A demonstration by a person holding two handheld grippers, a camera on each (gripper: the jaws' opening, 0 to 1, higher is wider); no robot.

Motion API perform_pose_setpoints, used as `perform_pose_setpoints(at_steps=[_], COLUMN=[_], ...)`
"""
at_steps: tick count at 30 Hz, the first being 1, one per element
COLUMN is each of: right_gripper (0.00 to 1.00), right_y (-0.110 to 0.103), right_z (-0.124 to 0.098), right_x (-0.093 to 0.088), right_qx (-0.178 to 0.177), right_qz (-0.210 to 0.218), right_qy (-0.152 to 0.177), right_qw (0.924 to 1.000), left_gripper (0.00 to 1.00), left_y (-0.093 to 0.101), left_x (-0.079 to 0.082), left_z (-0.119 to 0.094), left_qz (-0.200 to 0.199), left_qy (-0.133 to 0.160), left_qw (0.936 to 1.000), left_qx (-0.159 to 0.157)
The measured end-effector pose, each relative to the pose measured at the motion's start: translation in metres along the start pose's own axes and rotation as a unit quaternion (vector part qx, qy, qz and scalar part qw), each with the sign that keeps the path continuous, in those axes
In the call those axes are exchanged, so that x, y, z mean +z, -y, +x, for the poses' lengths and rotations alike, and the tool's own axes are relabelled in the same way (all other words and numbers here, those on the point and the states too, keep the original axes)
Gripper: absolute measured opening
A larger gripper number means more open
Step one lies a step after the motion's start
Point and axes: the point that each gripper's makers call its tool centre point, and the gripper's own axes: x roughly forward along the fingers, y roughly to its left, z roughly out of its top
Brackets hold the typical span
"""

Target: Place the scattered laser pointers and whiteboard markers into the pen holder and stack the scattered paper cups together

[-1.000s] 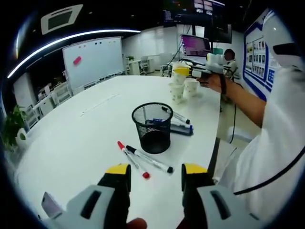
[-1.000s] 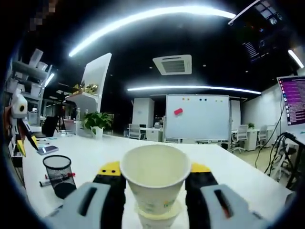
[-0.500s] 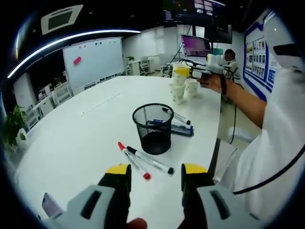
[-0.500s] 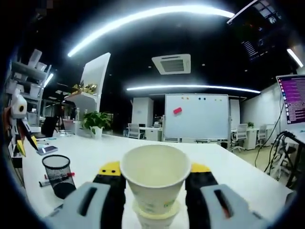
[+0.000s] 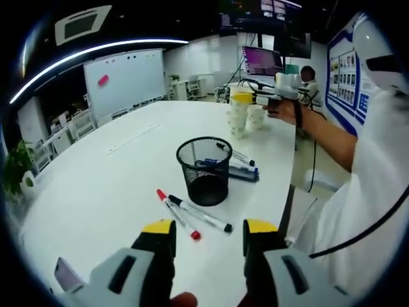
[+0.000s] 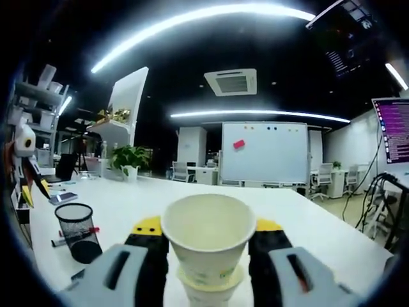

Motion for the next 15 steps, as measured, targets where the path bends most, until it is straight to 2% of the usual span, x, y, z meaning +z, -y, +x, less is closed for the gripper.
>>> perform_pose_setpoints(at_steps=[15], right_gripper=[0.50], right_y=[-0.006], right_z=[0.005], right_x=[-0.016], right_qx=[0.012], right_qz=[-0.003], right_qy=[-0.027], right_qw=[0.9995], left_gripper=[0.42], left_y=[-0.001], left_x=[0.000], left_z=[0.001], left_qz=[0.009], left_qy=[-0.001], left_qw=[1.0000], left_qx=[-0.004])
